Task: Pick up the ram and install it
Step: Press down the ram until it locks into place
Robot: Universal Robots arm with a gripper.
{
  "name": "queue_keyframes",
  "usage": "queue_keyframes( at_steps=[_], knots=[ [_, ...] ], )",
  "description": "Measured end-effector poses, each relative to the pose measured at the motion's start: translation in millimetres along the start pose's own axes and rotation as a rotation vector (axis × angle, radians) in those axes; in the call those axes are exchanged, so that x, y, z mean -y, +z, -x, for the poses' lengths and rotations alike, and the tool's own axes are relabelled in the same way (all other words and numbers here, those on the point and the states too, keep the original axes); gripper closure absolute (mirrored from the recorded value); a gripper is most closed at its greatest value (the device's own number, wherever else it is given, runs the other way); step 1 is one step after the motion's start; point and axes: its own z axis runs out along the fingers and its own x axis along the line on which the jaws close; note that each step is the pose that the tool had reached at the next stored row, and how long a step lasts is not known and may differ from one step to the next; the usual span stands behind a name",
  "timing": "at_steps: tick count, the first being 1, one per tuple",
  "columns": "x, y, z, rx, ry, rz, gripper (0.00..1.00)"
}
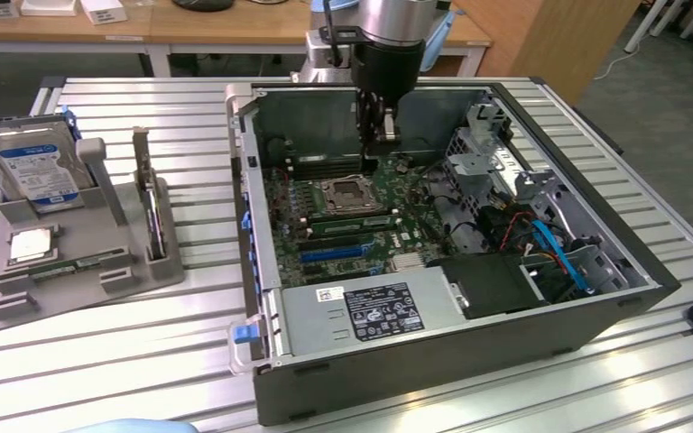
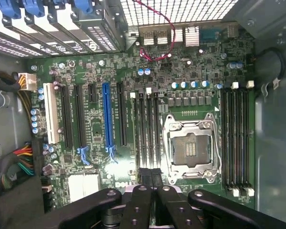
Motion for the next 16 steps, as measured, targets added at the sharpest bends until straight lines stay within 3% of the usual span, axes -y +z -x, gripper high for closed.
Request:
queue_keyframes(
  at_steps=[16],
  knots=[
    [0.0,-0.1,0.0,-0.0006,0.016,0.0012,0.90]
  ],
)
